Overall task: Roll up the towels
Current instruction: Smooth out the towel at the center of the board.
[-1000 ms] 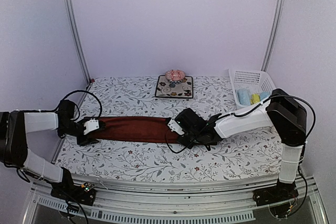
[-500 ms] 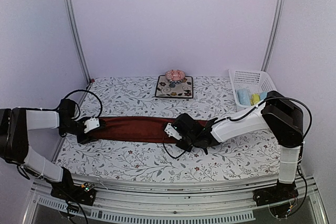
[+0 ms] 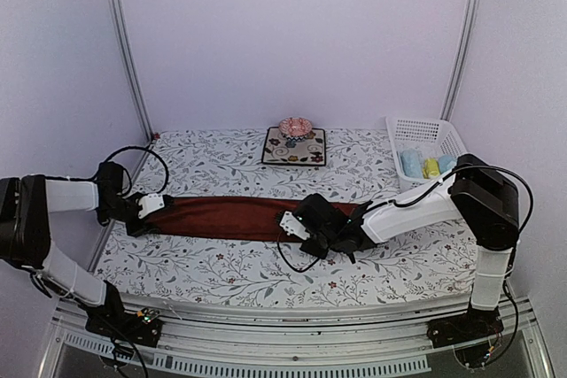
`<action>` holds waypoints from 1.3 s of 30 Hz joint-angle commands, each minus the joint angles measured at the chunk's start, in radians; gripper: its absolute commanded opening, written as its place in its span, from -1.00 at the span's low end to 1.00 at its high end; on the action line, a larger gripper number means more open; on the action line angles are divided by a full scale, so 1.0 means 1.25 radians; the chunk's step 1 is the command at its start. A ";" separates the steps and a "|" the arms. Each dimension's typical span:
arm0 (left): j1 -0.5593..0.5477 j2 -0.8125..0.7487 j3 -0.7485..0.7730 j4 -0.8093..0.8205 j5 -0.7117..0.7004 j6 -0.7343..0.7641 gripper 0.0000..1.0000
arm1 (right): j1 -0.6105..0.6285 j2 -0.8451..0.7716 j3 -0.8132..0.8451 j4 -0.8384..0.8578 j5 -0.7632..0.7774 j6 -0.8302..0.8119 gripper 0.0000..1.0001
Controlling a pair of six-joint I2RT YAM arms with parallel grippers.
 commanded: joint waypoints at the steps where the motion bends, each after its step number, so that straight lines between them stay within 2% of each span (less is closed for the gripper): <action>1: 0.020 0.028 0.030 0.003 -0.016 0.007 0.10 | 0.007 -0.027 -0.008 -0.010 -0.011 -0.007 -0.95; 7: 0.036 0.060 0.043 0.019 -0.039 0.008 0.08 | 0.015 -0.004 0.000 -0.034 -0.016 -0.016 -0.95; 12: 0.044 0.087 0.053 0.048 -0.061 -0.016 -0.03 | 0.019 -0.004 0.000 -0.047 -0.013 -0.020 -0.95; 26: 0.073 0.108 0.078 0.032 -0.065 0.006 -0.04 | 0.021 -0.027 -0.010 -0.058 -0.018 -0.019 -0.92; 28: 0.073 0.120 0.080 0.031 -0.079 0.009 -0.05 | 0.021 -0.040 -0.016 -0.060 -0.014 -0.020 -0.75; 30: 0.076 0.128 0.083 0.028 -0.084 0.010 -0.05 | 0.022 -0.059 -0.026 -0.048 -0.018 -0.024 -0.36; 31: 0.078 0.128 0.088 0.017 -0.076 0.012 -0.02 | 0.025 -0.069 -0.030 -0.039 -0.024 -0.030 -0.27; 33: 0.088 0.118 0.104 -0.014 -0.042 0.013 0.08 | 0.037 -0.079 -0.031 -0.019 -0.025 -0.044 -0.14; 37: 0.101 0.080 0.139 -0.087 0.042 0.019 0.20 | 0.065 -0.061 0.000 -0.011 0.002 -0.068 0.01; 39: 0.101 0.062 0.151 -0.107 0.074 0.014 0.24 | 0.065 -0.068 0.011 -0.010 -0.008 -0.054 0.15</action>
